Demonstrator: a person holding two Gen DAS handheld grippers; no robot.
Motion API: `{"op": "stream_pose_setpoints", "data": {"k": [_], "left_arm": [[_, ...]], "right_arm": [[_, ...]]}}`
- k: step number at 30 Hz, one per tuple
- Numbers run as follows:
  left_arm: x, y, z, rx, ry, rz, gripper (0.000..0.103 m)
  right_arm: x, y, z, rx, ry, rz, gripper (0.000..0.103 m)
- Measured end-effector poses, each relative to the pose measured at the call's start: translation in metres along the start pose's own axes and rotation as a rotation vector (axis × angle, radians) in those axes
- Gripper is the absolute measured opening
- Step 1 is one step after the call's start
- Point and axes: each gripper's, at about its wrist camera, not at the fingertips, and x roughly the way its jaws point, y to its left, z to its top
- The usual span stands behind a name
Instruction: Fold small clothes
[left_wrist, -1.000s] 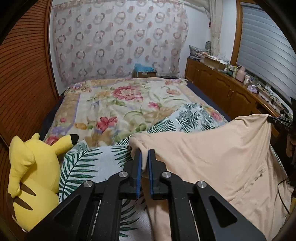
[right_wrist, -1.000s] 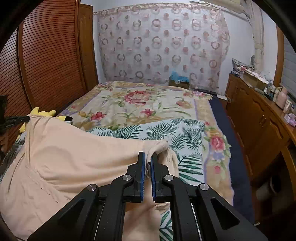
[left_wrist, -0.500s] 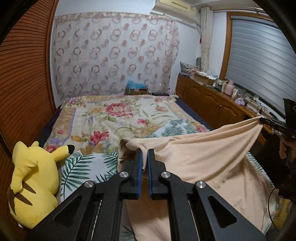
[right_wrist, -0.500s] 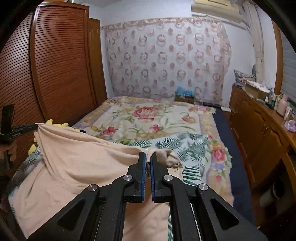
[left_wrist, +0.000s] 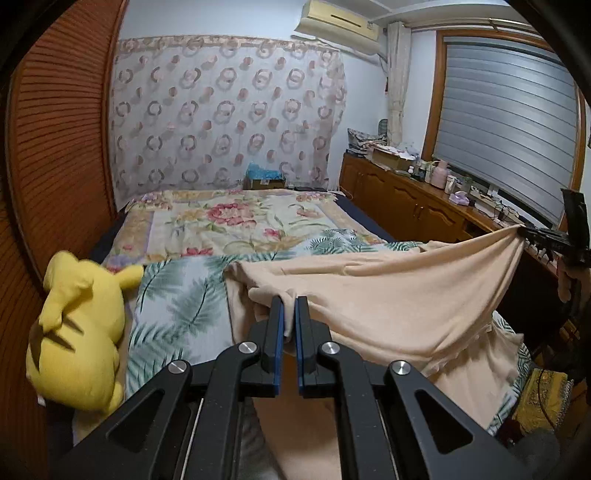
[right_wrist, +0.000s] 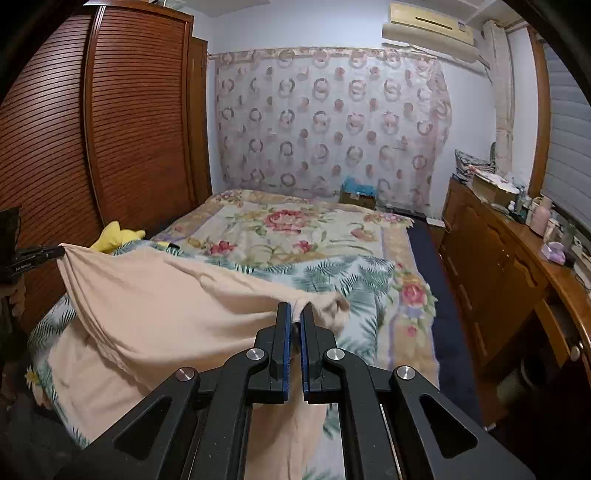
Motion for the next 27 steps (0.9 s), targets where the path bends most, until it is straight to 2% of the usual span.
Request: {"op": "stream_pose_setpoints", "data": {"k": [8, 11, 17, 20, 21, 22, 23, 24, 25, 27], "left_arm": [[-0.03, 0.001, -0.035, -0.032, 0.033, 0.028, 0.006], [-0.027, 0.003, -0.047, -0.032, 0.071, 0.05, 0.006], [-0.012, 0.002, -0.078, -0.048, 0.162, 0.071, 0.006], [-0.01, 0.0, -0.088, -0.037, 0.186, 0.095, 0.009], [-0.011, 0.0, -0.091, -0.035, 0.189, 0.101, 0.016], [-0.011, 0.0, -0.093, -0.033, 0.189, 0.108, 0.028], [-0.012, 0.0, -0.094, -0.035, 0.183, 0.11, 0.034], [-0.011, 0.0, -0.095, -0.039, 0.18, 0.109, 0.042], [-0.012, 0.001, -0.096, -0.046, 0.176, 0.103, 0.044], [-0.011, -0.001, -0.098, -0.049, 0.176, 0.102, 0.05]], "right_arm": [[-0.032, -0.005, -0.025, 0.033, 0.044, -0.004, 0.004], [-0.029, -0.007, -0.036, 0.059, 0.091, 0.016, 0.004], [0.001, -0.009, -0.058, 0.078, 0.175, 0.034, 0.004], [0.015, -0.007, -0.053, 0.053, 0.195, -0.019, 0.011], [0.019, -0.006, -0.05, 0.038, 0.195, -0.04, 0.014], [0.02, -0.001, -0.047, 0.028, 0.193, -0.053, 0.021], [0.022, 0.001, -0.046, 0.02, 0.189, -0.064, 0.026], [0.024, 0.005, -0.045, 0.015, 0.183, -0.072, 0.037], [0.026, 0.01, -0.043, 0.009, 0.175, -0.073, 0.05], [0.028, 0.024, -0.046, -0.007, 0.162, -0.065, 0.055]]}}
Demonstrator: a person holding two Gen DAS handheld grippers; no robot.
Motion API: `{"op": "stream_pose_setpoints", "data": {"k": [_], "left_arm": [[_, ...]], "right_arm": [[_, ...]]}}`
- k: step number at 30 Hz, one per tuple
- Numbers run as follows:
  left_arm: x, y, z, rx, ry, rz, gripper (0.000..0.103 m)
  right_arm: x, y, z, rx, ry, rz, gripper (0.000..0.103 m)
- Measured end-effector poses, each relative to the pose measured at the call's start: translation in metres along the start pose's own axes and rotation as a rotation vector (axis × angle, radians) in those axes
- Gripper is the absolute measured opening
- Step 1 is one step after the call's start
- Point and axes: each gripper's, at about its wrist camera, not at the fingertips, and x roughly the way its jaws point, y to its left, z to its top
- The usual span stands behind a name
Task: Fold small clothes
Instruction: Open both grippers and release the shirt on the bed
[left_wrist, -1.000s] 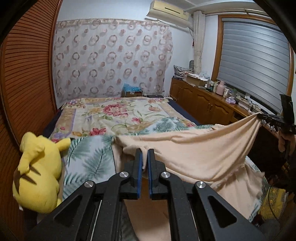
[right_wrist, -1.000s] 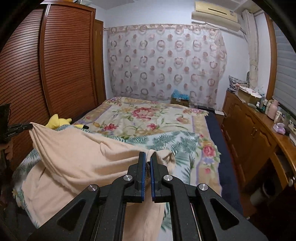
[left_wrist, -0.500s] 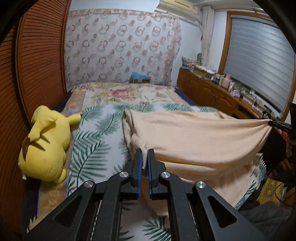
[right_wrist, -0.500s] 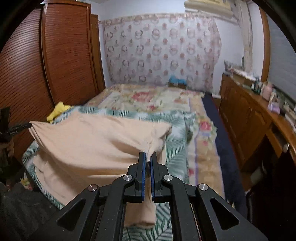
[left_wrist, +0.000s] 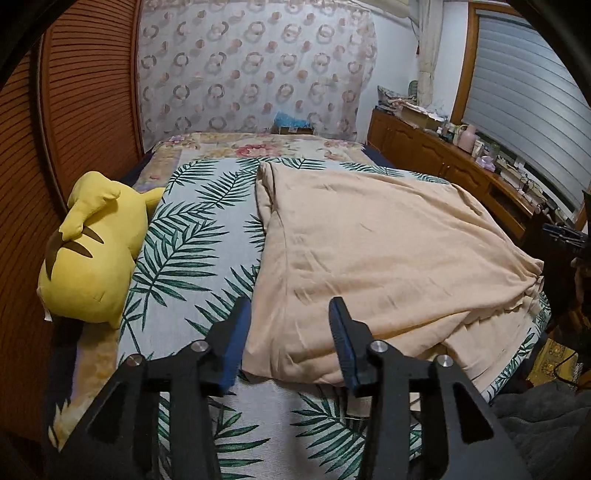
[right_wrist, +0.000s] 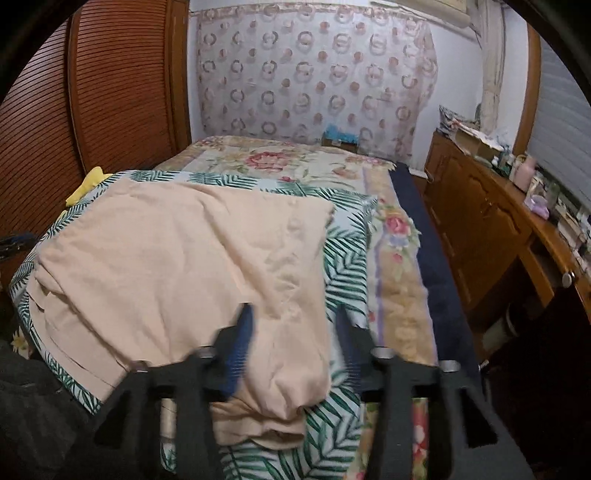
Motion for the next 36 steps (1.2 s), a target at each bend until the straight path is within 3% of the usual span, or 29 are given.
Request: {"op": "stream_pose_setpoints", "data": {"k": [3, 4, 10, 18, 28, 33, 35, 36], "left_arm": [[0.004, -0.004, -0.003, 0.001, 0.007, -0.003, 0.072], [0.006, -0.006, -0.004, 0.004, 0.014, -0.007, 0.072], [0.009, -0.011, -0.007, 0.007, 0.015, 0.021, 0.072], [0.017, -0.008, -0.014, -0.011, 0.035, 0.041, 0.072], [0.02, -0.005, -0.039, -0.078, 0.097, -0.017, 0.072], [0.012, -0.018, -0.047, -0.063, 0.111, -0.062, 0.072], [0.012, -0.027, -0.047, -0.048, 0.121, -0.077, 0.068], [0.013, -0.03, -0.046, -0.036, 0.125, -0.072, 0.058]], "right_arm": [[0.012, 0.011, -0.004, -0.004, -0.007, 0.03, 0.055], [0.017, 0.016, -0.007, -0.001, 0.0, 0.045, 0.055], [0.056, 0.039, -0.015, -0.004, 0.035, 0.116, 0.055], [0.093, 0.052, -0.016, -0.017, 0.087, 0.12, 0.055], [0.096, 0.056, -0.023, -0.03, 0.09, 0.095, 0.056], [0.093, 0.053, -0.025, -0.024, 0.086, 0.104, 0.056], [0.093, 0.053, -0.026, -0.025, 0.085, 0.103, 0.057], [0.093, 0.052, -0.026, -0.025, 0.085, 0.104, 0.057]]}}
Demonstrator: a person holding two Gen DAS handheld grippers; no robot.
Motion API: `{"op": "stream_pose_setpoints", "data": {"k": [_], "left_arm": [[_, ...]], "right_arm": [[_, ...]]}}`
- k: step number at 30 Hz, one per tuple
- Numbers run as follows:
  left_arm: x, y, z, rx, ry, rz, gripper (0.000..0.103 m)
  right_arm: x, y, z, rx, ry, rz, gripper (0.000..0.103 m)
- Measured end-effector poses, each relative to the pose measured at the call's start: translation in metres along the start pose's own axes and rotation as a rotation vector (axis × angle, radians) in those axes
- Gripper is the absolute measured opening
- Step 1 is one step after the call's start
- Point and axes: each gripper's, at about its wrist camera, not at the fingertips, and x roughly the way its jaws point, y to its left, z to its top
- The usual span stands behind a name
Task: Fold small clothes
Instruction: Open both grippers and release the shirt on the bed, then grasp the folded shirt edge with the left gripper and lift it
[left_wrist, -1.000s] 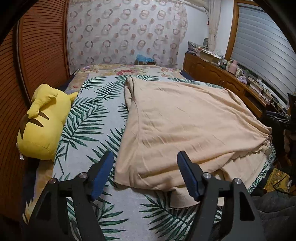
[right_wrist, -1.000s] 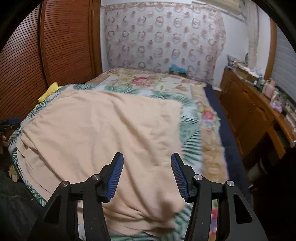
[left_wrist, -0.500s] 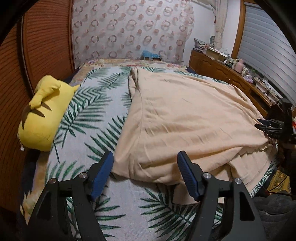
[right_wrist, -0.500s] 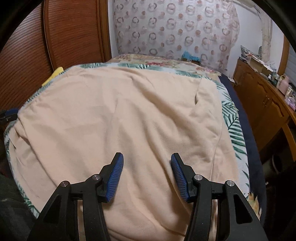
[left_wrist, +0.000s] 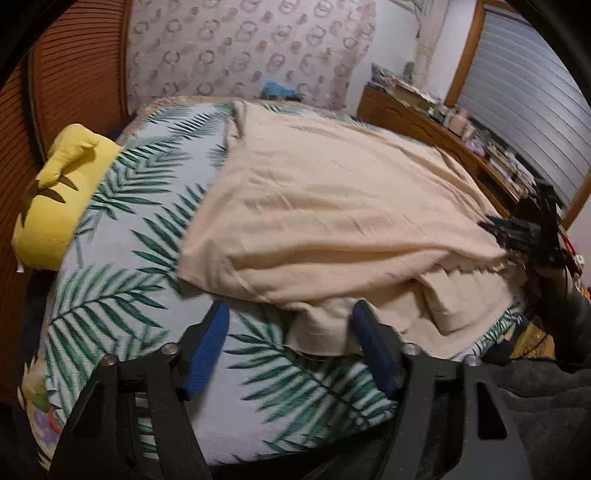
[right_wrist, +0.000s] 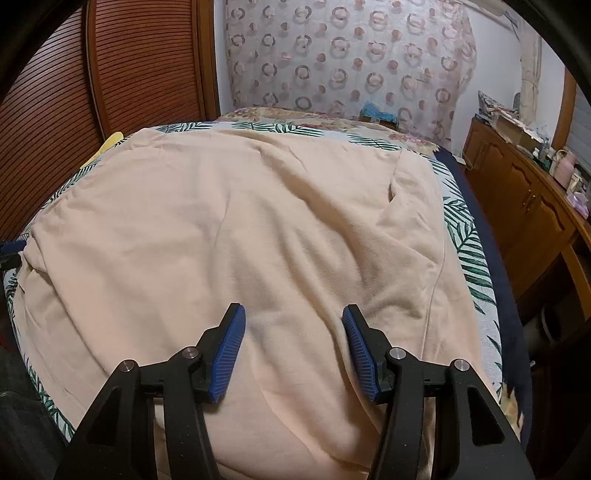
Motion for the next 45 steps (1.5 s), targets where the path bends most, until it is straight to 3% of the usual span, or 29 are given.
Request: {"op": "stream_pose_setpoints", "data": {"k": [2, 4, 6, 12, 17, 18, 19, 21, 25, 31, 37, 38, 40, 42, 45], "left_arm": [[0.001, -0.002, 0.001, 0.016, 0.008, 0.006, 0.045], [0.003, -0.004, 0.002, 0.026, 0.031, -0.026, 0.01], [-0.002, -0.003, 0.003, 0.036, 0.039, -0.054, 0.004], [-0.027, 0.028, 0.01, 0.025, 0.053, 0.009, 0.003], [-0.03, 0.048, 0.014, -0.045, 0.051, 0.051, 0.004], [-0.029, 0.05, 0.014, -0.051, 0.047, 0.053, 0.01], [-0.028, 0.051, 0.015, -0.056, 0.045, 0.058, 0.025], [-0.027, 0.054, 0.016, -0.069, 0.025, 0.056, 0.045], [-0.017, 0.051, 0.017, -0.101, 0.01, 0.022, 0.058], [0.001, 0.047, 0.021, -0.168, 0.007, -0.027, 0.058], [0.01, 0.033, 0.024, -0.131, -0.011, 0.009, 0.057], [0.011, 0.031, 0.023, -0.108, -0.015, 0.02, 0.055], [0.015, 0.024, 0.024, -0.058, -0.018, 0.051, 0.032], [0.02, 0.021, 0.028, -0.047, 0.005, 0.001, 0.01], [0.018, 0.012, 0.035, -0.007, -0.026, -0.008, 0.008]], "right_arm": [[-0.001, -0.001, -0.001, 0.001, -0.001, 0.001, 0.057], [-0.001, -0.001, -0.001, 0.002, -0.002, 0.003, 0.057], [-0.002, -0.001, -0.001, 0.002, -0.002, 0.005, 0.057], [-0.002, -0.002, -0.001, 0.003, -0.002, 0.004, 0.057], [-0.002, -0.002, -0.001, 0.004, -0.004, 0.004, 0.057], [-0.002, -0.002, -0.001, 0.004, -0.005, 0.004, 0.057], [-0.002, -0.002, -0.002, 0.005, -0.005, 0.004, 0.058], [-0.002, -0.002, -0.002, 0.005, -0.005, 0.004, 0.058], [-0.003, -0.002, -0.002, 0.005, -0.005, 0.004, 0.058], [-0.003, -0.003, -0.002, 0.005, -0.005, 0.004, 0.058], [-0.003, -0.003, -0.002, 0.005, -0.006, 0.005, 0.058], [-0.003, -0.003, -0.002, 0.005, -0.006, 0.005, 0.058], [-0.003, -0.003, -0.002, 0.006, -0.006, 0.005, 0.058], [-0.003, -0.003, -0.002, 0.006, -0.006, 0.005, 0.058], [-0.003, -0.003, -0.002, 0.007, -0.006, 0.006, 0.058]]}}
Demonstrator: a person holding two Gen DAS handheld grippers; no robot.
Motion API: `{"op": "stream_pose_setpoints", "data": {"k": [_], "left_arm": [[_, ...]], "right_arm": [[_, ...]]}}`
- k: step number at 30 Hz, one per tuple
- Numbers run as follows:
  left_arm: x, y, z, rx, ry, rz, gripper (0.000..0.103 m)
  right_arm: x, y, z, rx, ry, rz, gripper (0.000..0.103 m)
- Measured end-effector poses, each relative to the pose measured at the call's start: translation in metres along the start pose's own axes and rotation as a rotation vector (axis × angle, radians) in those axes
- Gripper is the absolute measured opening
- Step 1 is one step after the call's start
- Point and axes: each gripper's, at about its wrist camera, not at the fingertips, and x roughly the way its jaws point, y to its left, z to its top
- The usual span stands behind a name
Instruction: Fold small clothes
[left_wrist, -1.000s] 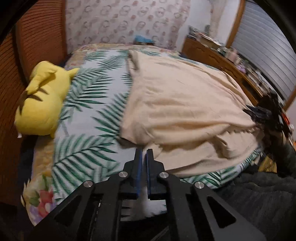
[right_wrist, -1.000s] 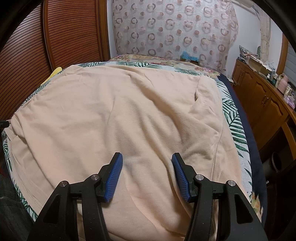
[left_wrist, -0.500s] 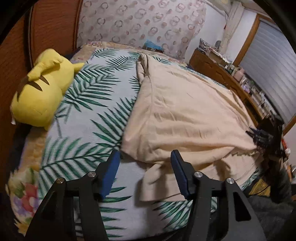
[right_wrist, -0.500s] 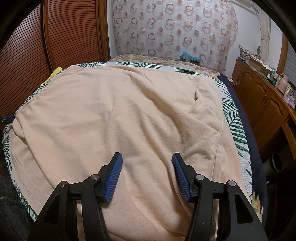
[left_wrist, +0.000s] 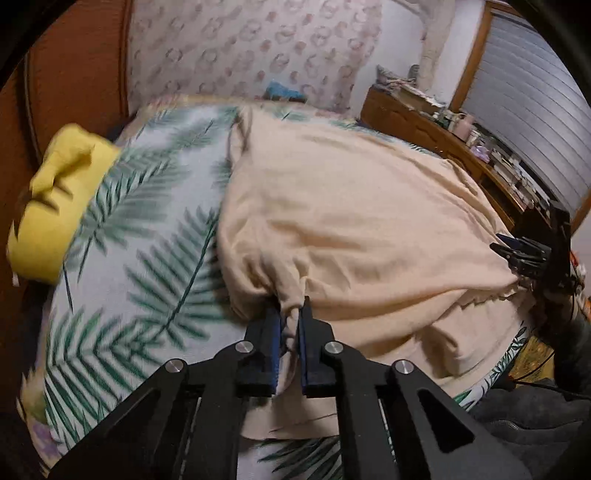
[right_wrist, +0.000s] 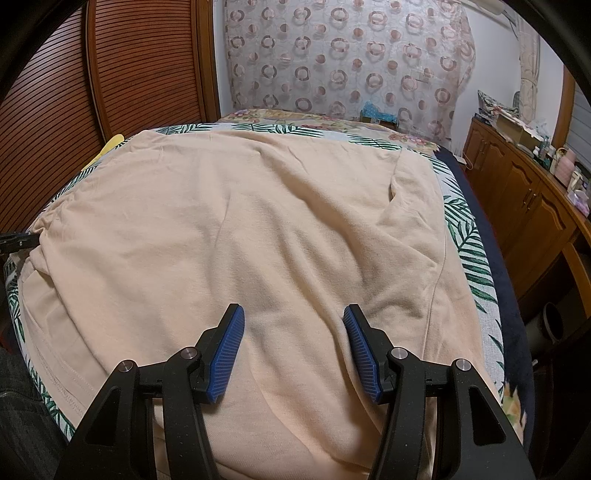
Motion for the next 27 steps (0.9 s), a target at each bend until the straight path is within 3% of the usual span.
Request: {"op": "stream_pose_setpoints", "data": {"k": [5, 10, 16, 27], "left_arm": [[-0.021, -0.03, 0.032, 0.066, -0.114, -0.083, 0.007], [-0.022, -0.076, 0.072, 0.177, -0.166, -0.157, 0.007], [-0.006, -0.13, 0.102, 0.279, -0.174, -0.255, 0.007], [0.004, -0.226, 0.133, 0.428, -0.144, -0.407, 0.007]], "right_arm": [[-0.002, -0.001, 0.0, 0.012, 0.002, 0.01, 0.058], [-0.03, -0.013, 0.0, 0.044, -0.036, 0.036, 0.058], [-0.071, -0.027, -0.006, 0.062, -0.082, -0.029, 0.058], [-0.102, -0.046, -0.023, 0.113, -0.131, -0.105, 0.058]]}}
